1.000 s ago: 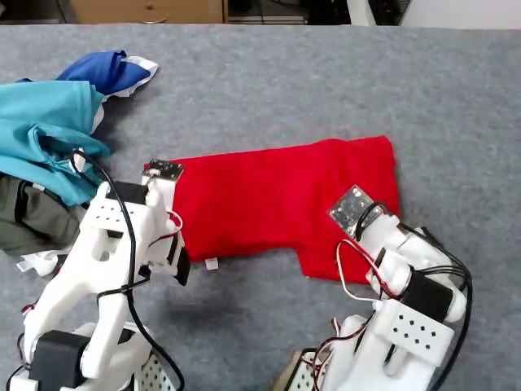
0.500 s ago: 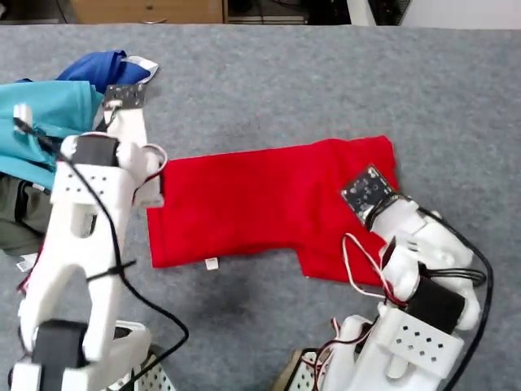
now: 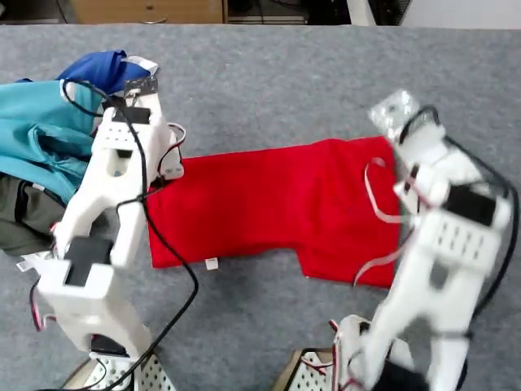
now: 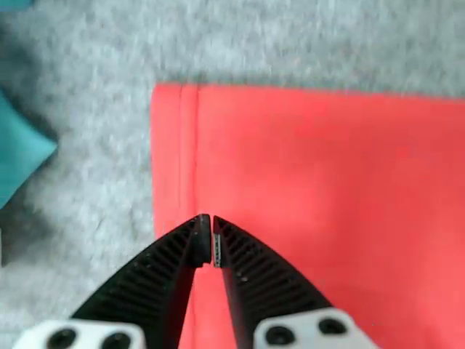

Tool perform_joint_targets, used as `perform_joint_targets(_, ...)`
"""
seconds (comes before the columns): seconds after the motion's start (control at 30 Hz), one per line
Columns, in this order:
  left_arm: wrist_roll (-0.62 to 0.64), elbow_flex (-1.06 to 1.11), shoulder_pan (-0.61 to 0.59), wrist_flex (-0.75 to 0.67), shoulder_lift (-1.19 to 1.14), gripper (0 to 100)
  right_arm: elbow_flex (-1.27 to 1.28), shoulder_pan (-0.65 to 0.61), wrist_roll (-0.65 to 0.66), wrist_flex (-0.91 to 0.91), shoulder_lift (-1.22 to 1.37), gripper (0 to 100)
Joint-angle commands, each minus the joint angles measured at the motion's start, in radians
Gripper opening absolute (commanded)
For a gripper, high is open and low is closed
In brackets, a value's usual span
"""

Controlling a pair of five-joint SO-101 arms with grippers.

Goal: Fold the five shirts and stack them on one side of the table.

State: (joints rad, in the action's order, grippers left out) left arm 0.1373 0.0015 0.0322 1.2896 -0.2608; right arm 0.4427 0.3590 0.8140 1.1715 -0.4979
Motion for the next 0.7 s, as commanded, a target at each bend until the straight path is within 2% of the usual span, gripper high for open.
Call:
perform_joint_targets(0.0,0.031,-0.133,-0.002,-0.005,-0.062,2,-0.188,-0.039,-0.052,-0.015,0.191,0.5)
perform_joint_targets(0.13,0.075,-0.219,-0.023,-0.003,-0.133,2,-0.314,-0.074,-0.083,-0.015,0.354,0.5)
perform_joint_targets(0.37,0.077,-0.293,-0.046,-0.008,-0.242,2,-0.456,-0.145,-0.143,-0.026,0.595,0.5)
perform_joint_targets(0.53,0.077,-0.341,-0.048,-0.002,-0.351,2,-0.611,-0.142,-0.213,-0.057,0.826,0.5)
perform_joint_targets(0.67,0.078,-0.356,-0.086,-0.003,-0.42,2,-0.734,-0.14,-0.207,-0.051,1.021,0.5)
